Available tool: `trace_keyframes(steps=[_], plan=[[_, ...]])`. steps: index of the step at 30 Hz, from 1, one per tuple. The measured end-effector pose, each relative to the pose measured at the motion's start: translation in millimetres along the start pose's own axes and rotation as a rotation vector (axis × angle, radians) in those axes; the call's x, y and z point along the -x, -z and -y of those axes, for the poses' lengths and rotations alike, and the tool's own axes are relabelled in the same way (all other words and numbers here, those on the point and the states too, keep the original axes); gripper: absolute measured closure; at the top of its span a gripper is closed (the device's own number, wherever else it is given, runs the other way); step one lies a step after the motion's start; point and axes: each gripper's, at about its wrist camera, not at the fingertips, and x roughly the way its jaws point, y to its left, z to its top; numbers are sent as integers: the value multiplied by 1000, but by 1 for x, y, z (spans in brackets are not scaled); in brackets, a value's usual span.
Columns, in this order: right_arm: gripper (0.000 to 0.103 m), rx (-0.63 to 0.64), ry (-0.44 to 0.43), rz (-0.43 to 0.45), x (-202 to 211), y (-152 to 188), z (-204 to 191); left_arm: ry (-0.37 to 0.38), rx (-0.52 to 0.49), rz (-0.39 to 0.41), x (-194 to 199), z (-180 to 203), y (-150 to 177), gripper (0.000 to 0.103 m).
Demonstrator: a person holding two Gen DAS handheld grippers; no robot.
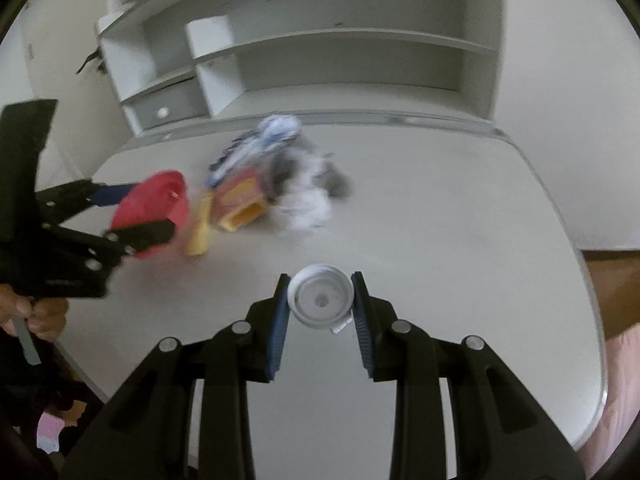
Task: Collect trash
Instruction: 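Carry the white cap and red lid over the bin with both tools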
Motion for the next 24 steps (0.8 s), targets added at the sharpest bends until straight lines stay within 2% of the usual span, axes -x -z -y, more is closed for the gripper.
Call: trace_keyframes(steps=[4,7,13,18,22,24], plan=[[73,-109,90,31,28,17,47,89,-83,39,2,49,-22,23],[73,-207,180,56,57,41,89,201,-168,63,-3,107,-37,23],[73,-467,396,64,117,130,180,415,-307,49,-22,227,-43,23],[73,-702,560,36,170,226,243,607,-462,24,-26,345,-20,23],[73,-853,618,-17,191,291,275,720,-563,-36,-40,415,12,23],[73,-911,633,-60,193,320,289,747,-606,-71,-56,447,31,23]])
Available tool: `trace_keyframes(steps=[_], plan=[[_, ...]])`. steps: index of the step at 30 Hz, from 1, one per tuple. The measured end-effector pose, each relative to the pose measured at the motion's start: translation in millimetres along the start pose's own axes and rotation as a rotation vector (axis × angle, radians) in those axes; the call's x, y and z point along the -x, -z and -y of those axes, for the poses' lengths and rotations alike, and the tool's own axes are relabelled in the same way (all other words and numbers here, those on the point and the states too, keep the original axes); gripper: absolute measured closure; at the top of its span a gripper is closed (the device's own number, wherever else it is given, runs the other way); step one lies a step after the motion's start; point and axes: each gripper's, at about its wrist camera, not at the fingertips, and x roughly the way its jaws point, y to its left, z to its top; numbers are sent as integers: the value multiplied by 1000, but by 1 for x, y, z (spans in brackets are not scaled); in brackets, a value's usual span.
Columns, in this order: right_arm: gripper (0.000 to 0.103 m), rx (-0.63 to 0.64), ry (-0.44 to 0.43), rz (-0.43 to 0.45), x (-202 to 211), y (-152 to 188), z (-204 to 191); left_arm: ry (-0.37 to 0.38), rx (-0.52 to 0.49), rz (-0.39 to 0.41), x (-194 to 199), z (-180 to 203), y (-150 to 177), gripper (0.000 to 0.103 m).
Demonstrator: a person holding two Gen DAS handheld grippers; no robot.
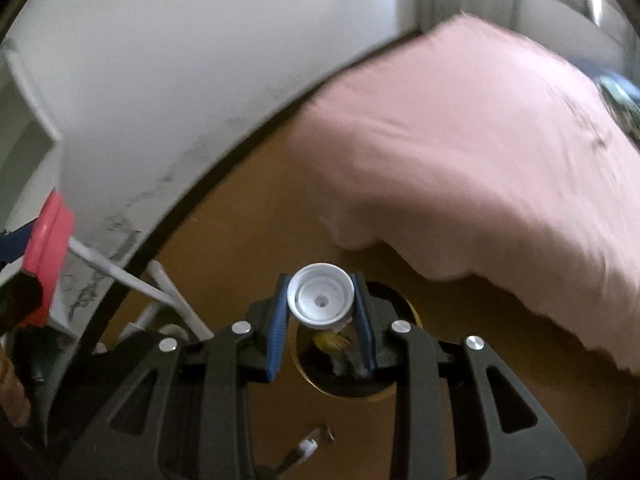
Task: Collect trash
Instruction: 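Carry the white cap and red lid over the bin with both tools, then open both tools over the bin to drop the cap and lid, then move both open tools back to the desk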
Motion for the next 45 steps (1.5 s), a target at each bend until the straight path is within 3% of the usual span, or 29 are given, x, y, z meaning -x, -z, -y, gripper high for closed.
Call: trace_keyframes(steps=[5,8,13,15,19,31,35,41,45], plan=[[73,-94,22,-146,-44,21,45,51,-22,-140,-94,19,13,23],[73,-117,20,-203,-63,26,59,56,-20,-189,-124,19,17,23],[73,-122,2,-222,-73,25,59,71,-12,-220,-145,23,24,23],[73,-119,-2,-220,-69,27,62,74,-5,-218,-145,21,23,23],[46,-115,0,-201,-61,26,60,74,7,-226,-147,23,21,23],[33,-215,69,-82,-36,13,84,95,-17,-248,-153,40,13,20],[26,-252,83,-21,-21,11,90,92,-36,-237,-149,47,9,10],[25,-226,83,-3,-16,6,84,67,-44,-219,-132,46,3,8],[21,-181,89,15,-13,3,69,39,-41,-168,-92,34,-1,8]])
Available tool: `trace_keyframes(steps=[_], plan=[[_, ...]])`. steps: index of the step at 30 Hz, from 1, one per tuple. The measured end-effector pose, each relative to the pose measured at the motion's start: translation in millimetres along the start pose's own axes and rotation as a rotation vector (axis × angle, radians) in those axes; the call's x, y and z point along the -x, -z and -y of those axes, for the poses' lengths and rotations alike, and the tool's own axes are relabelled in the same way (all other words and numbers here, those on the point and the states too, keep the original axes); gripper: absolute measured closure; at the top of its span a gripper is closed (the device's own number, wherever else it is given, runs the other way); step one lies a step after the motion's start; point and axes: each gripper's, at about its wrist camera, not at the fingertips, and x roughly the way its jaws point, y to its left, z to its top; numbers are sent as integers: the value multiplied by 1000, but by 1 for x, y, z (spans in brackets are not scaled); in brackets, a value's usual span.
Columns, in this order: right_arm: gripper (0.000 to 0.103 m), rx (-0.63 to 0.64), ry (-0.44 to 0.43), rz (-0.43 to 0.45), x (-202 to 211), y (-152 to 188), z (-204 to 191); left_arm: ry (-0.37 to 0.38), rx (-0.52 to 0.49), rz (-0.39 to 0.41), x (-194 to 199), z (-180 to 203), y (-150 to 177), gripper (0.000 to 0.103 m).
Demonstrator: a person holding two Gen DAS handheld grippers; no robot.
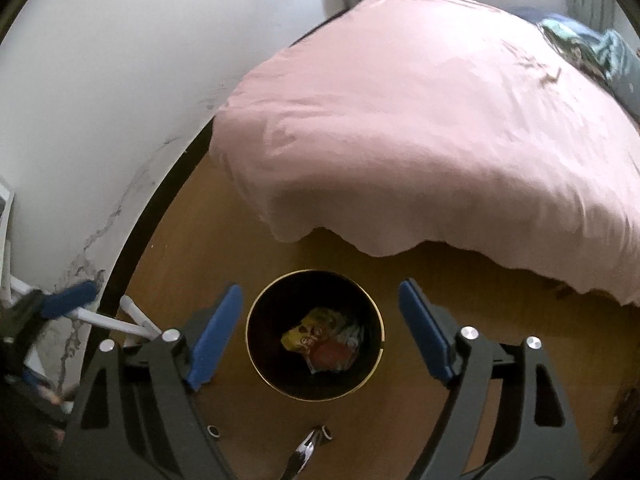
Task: Collect trash
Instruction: 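Move both open tools back to the desk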
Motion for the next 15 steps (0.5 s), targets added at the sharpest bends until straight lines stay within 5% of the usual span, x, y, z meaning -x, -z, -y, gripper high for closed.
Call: trace_keyframes(steps=[5,8,15], plan=[[19,88,-42,32,19,-8,-49,-63,2,94,84,-22,13,7],[14,178,-128,71,40,-12,-98,-179,18,138,141,-46,29,7],[14,555,-413,121,87,15,-281,-399,318,221,269,-152,114,7]])
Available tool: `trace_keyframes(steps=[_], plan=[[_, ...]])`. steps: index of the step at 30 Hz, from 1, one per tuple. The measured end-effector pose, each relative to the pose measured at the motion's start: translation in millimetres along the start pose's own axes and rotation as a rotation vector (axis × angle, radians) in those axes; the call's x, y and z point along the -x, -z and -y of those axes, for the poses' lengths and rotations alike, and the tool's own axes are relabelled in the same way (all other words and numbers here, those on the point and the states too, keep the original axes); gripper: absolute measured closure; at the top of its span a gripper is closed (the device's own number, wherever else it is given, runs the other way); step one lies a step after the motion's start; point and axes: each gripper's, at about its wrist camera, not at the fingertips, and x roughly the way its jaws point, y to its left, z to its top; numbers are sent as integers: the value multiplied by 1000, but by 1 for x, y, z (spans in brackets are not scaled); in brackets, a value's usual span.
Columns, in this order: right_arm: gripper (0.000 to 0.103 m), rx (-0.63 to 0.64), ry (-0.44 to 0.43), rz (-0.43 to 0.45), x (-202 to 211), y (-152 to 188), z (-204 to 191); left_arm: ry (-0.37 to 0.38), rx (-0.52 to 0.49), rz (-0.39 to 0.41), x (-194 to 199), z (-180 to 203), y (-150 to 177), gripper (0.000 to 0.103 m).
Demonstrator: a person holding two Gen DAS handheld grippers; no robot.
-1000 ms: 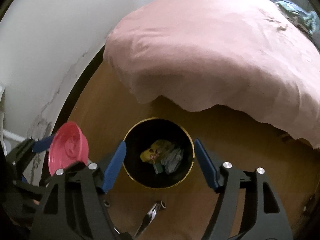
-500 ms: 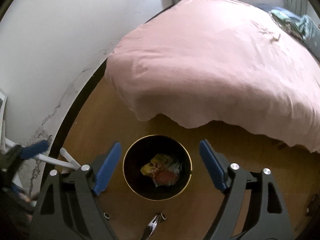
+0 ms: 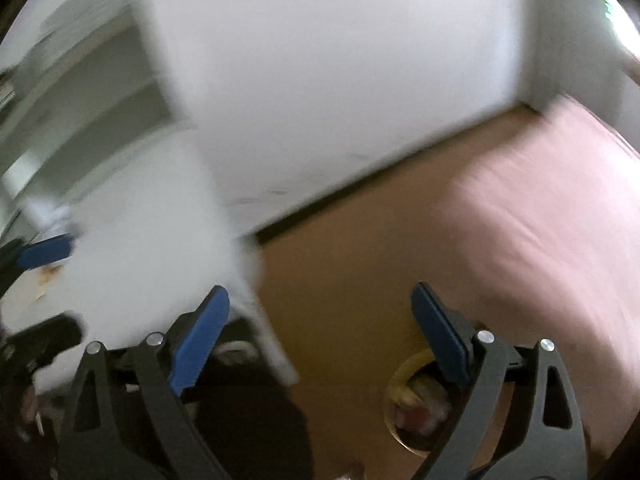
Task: Collect trash
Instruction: 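Move both open tools back to the desk, then grasp the white tissue with the right tool while the left tool grasps the yellow stick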
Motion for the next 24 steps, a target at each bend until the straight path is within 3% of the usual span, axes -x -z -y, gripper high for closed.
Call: trace_keyframes(steps=[6,11,15,24], plan=[[14,265,-331,-59,-47,-33,-161,-287,250,15,67,-127,57,7],[19,409,-429,-96,-72,-40,-255,-451,457,-4,107,-196,113,7],[29,454,-454,-135,-90,-42,-303,-456,535,-16,117,-216,133,7],[61,469,-436,-187,-109,-38,-316,-442,567,-26,109,-226,143,7]])
